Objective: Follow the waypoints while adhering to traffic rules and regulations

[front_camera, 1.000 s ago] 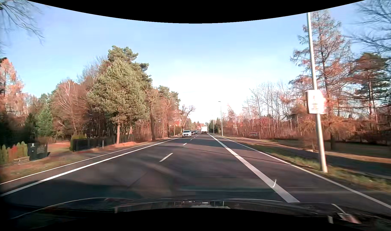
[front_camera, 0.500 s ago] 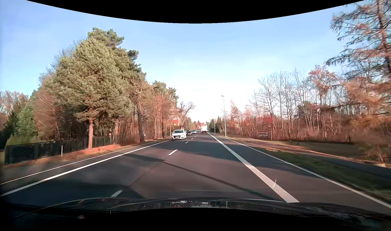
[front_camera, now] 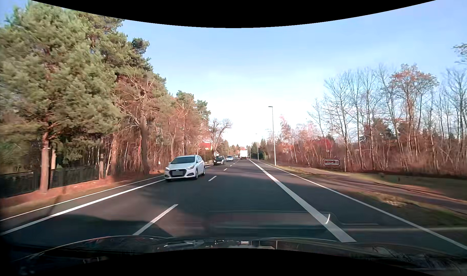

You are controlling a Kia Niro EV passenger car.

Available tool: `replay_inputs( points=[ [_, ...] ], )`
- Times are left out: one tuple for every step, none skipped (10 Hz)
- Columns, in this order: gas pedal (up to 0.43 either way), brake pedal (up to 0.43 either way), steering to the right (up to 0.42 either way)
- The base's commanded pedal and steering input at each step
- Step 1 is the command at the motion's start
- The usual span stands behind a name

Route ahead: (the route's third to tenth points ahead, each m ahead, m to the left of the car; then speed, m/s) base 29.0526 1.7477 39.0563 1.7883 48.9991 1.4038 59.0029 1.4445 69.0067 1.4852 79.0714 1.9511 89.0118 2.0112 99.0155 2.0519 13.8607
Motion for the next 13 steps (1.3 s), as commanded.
replay_inputs(
  points=[
    [0.087,0.0,-0.003],
    [0.098,0.0,-0.003],
    [0.098,0.0,-0.003],
    [0.098,0.0,-0.003],
    [0.098,0.0,-0.003],
    [0.098,0.0,-0.003],
    [0.11,0.0,-0.003],
    [0.11,0.0,-0.003],
    [0.11,0.0,-0.003],
    [0.11,0.0,-0.003],
    [0.11,0.0,-0.002],
    [0.118,0.0,-0.002],
    [0.118,0.0,-0.002]
  ],
)
